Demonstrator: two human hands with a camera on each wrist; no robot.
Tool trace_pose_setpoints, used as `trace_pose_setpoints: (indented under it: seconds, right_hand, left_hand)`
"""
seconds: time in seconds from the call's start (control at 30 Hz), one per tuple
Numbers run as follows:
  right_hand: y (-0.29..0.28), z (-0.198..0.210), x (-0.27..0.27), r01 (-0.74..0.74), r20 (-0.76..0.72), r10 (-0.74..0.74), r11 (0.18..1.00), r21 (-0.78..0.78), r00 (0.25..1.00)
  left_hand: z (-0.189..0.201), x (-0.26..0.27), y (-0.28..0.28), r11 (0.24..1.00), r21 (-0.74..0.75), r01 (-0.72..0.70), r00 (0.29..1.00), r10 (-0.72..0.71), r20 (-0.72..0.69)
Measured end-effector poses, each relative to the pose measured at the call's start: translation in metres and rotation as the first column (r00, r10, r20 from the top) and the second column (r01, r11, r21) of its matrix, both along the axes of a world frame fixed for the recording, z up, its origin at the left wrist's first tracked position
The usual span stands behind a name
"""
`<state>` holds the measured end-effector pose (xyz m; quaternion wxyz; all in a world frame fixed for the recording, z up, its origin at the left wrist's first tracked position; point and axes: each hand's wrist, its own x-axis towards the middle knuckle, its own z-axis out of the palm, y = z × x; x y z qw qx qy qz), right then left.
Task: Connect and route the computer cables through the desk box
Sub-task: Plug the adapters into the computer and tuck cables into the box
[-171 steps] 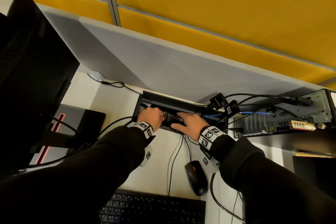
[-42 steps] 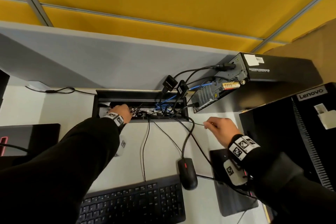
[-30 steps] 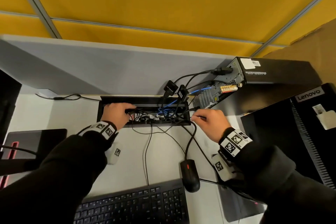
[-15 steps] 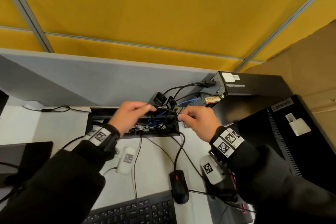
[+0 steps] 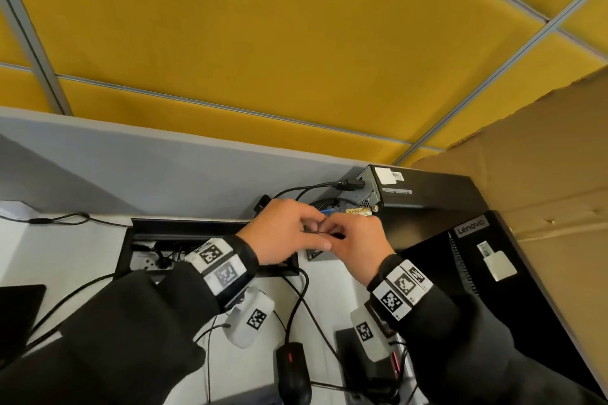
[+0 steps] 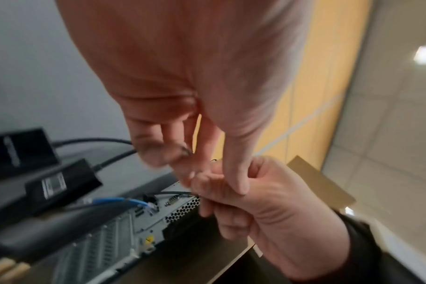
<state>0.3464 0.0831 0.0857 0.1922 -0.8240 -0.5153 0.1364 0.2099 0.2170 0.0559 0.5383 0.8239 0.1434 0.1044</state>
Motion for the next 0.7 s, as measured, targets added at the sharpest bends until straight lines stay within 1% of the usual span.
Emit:
trace_pose_setpoints:
  seconds: [0.03, 0.1, 0.17, 0.23, 0.27, 0.33, 0.37, 0.43, 0.47, 0.5, 0.57, 0.6, 0.7]
  right_hand:
    - [-0.004, 0.004, 0.003, 0.041, -0.010, -0.041, 0.999, 0.018, 0.999]
    - [-0.013, 0.012, 0.008, 0.070, -0.003, -0.070, 0.996, 0.064, 0.998]
    - [-0.020, 0.017, 0.011, 0.008, 0.060, -0.016, 0.991, 0.137, 0.998]
    - [-0.021, 0.018, 0.011, -0.082, 0.148, 0.056, 0.981, 0.175, 0.987]
    - [-0.020, 0.019, 0.011, -0.116, 0.199, 0.081, 0.979, 0.167, 0.977]
    - [-0.017, 0.026, 0.010, -0.142, 0.311, 0.092, 0.980, 0.142, 0.946]
    - [-0.015, 0.031, 0.012, -0.142, 0.353, 0.081, 0.978, 0.150, 0.932]
    - [-0.007, 0.043, 0.018, -0.098, 0.384, 0.007, 0.970, 0.220, 0.923]
    - [-0.001, 0.047, 0.024, -0.031, 0.358, -0.068, 0.964, 0.265, 0.931]
    - [0.006, 0.047, 0.031, 0.062, 0.291, -0.154, 0.952, 0.300, 0.944]
    - [0.019, 0.040, 0.045, 0.256, 0.107, -0.299, 0.919, 0.301, 0.948]
    - [0.023, 0.033, 0.050, 0.310, 0.066, -0.342, 0.907, 0.286, 0.938]
    - [0.027, 0.011, 0.053, 0.342, 0.115, -0.387, 0.894, 0.289, 0.915]
  left_hand:
    - [-0.001, 0.002, 0.003, 0.995, -0.074, -0.068, 0.997, 0.070, 0.021]
    - [-0.005, 0.001, 0.007, 0.978, -0.144, -0.152, 0.987, 0.158, 0.033]
    - [-0.011, -0.001, 0.008, 0.960, -0.248, -0.133, 0.989, 0.144, 0.025]
    - [-0.014, -0.002, 0.006, 0.941, -0.325, -0.097, 0.992, 0.120, 0.051]
    - [-0.016, 0.000, 0.005, 0.933, -0.344, -0.104, 0.989, 0.133, 0.062]
    - [-0.021, 0.008, 0.003, 0.919, -0.351, -0.176, 0.975, 0.212, 0.066]
    - [-0.025, 0.014, 0.003, 0.912, -0.330, -0.241, 0.960, 0.274, 0.056]
    - [-0.035, 0.029, 0.001, 0.890, -0.223, -0.399, 0.910, 0.413, 0.021]
    - [-0.039, 0.037, 0.001, 0.872, -0.164, -0.461, 0.884, 0.467, -0.006]
    - [-0.042, 0.045, 0.000, 0.857, -0.109, -0.503, 0.864, 0.502, -0.033]
    - [-0.047, 0.060, -0.004, 0.845, 0.001, -0.534, 0.843, 0.533, -0.069]
    - [-0.048, 0.066, -0.006, 0.841, 0.061, -0.537, 0.838, 0.540, -0.076]
    - [-0.056, 0.079, -0.011, 0.815, 0.256, -0.520, 0.831, 0.552, -0.070]
